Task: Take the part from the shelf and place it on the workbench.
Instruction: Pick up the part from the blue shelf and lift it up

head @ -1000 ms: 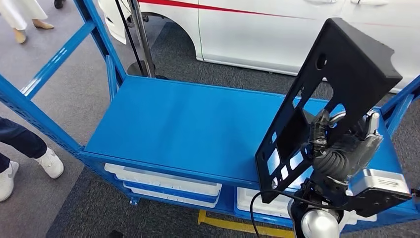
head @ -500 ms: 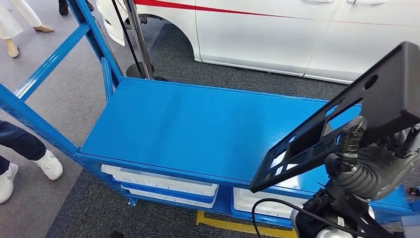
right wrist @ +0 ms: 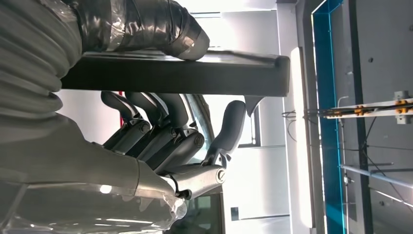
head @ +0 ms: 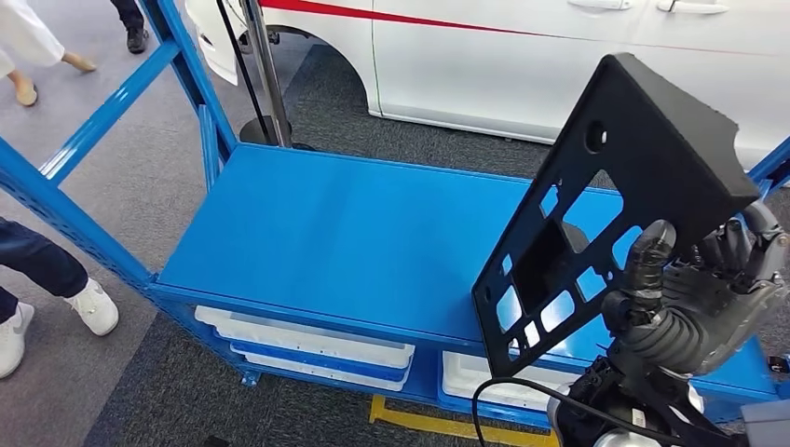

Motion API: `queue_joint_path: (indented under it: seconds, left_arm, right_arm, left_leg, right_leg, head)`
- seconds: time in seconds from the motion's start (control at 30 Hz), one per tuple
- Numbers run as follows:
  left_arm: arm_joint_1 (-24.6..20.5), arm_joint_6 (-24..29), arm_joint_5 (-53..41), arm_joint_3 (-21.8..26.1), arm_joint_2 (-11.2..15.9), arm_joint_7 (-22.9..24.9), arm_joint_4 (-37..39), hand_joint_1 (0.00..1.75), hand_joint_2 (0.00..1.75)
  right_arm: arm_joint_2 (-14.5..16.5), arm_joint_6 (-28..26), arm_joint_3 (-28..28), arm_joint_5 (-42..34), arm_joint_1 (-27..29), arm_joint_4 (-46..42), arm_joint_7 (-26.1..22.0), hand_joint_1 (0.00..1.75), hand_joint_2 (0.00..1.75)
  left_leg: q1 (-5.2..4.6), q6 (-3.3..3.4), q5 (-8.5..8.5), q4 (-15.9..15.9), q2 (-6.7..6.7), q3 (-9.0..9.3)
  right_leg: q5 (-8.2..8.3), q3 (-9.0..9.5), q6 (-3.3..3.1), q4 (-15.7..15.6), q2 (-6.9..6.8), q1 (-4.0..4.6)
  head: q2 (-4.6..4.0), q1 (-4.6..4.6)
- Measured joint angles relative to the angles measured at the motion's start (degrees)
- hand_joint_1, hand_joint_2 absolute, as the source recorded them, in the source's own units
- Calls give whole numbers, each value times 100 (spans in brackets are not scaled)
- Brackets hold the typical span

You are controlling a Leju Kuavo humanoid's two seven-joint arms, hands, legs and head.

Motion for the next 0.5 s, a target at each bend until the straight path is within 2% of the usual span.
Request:
queue_joint_path:
  seconds: [0.07, 0.13, 0.17, 0.23, 0.27, 0.3, 0.33, 0.37, 0.43, 0.47, 0.5]
  left_arm:
    - [-2, 0, 1, 3, -1, -1, 0, 0, 0]
    - [-6, -1, 2, 5, -8, -5, 0, 0, 0]
    - [-8, -1, 2, 5, -13, -8, 0, 0, 0]
    - [-4, -1, 2, 8, -19, -9, 0, 0, 0]
    - [1, -1, 2, 11, -19, -9, 0, 0, 0]
    - [6, -1, 2, 14, -20, -9, 0, 0, 0]
    - [10, -2, 2, 15, -21, -9, 0, 0, 0]
    - [10, -2, 2, 16, -21, -9, 0, 0, 0]
    - [4, -2, 1, 16, -21, -9, 0, 0, 0]
    - [-3, -1, 0, 17, -21, -9, 0, 0, 0]
    - [-7, -2, 0, 17, -21, -10, 0, 0, 0]
  right_arm:
    - [-4, 45, 24, 2, -14, -7, 26, 175, 175]
    - [-5, 74, 49, 5, -28, -19, 60, 175, 175]
    - [-5, 87, 64, 8, -34, -26, 77, 175, 175]
    - [-5, 98, 93, 13, -38, -36, 97, 175, 175]
    - [-6, 102, 106, 16, -38, -36, 109, 175, 175]
    - [-7, 107, 115, 23, -38, -36, 120, 175, 175]
    - [-8, 111, 122, 39, -38, -36, 135, 175, 175]
    - [-9, 115, 128, 58, -38, -36, 157, 175, 175]
    - [-10, 117, 133, 93, -42, -36, 192, 175, 175]
    - [-10, 117, 134, 100, -46, -36, 206, 175, 175]
    - [-11, 117, 135, 103, -50, -35, 219, 175, 175]
  left_leg:
    - [2, -64, 3, -5, 0, -7]
    - [19, -125, -96, 103, 3, -44]
    - [25, -150, -231, 302, 4, -130]
    - [31, -190, -599, 997, 6, -444]
    - [31, -204, -733, 1354, 6, -607]
    - [31, -211, -767, 1563, 6, -702]
    - [31, -210, -685, 1553, 6, -695]
    - [31, -199, -506, 1319, 7, -582]
    - [19, -156, -134, 523, 5, -201]
    - [8, -131, -42, 216, 1, -57]
    - [-5, -109, -16, 47, -3, 15]
  right_leg:
    - [6, -4, -55, -22, 11, 13]
    - [35, 12, -131, -70, 3, 2]
    - [48, 18, -165, -92, -5, -9]
    - [55, 10, -197, -98, -17, -5]
    - [55, 5, -199, -96, -19, -1]
    - [55, 5, -199, -93, -20, 2]
    - [54, 8, -200, -90, -19, 4]
    - [51, 16, -198, -86, -17, 4]
    - [39, 30, -180, -76, -11, 14]
    - [36, 23, -161, -69, -8, 22]
    - [38, 12, -138, -64, -6, 30]
  head:
    - [0, -3]
    - [0, -2]
    - [0, -3]
    - [0, -4]
    - [0, -3]
    - [0, -3]
    - [0, -3]
    - [0, -3]
    - [0, -3]
    - [0, -3]
    - [0, -3]
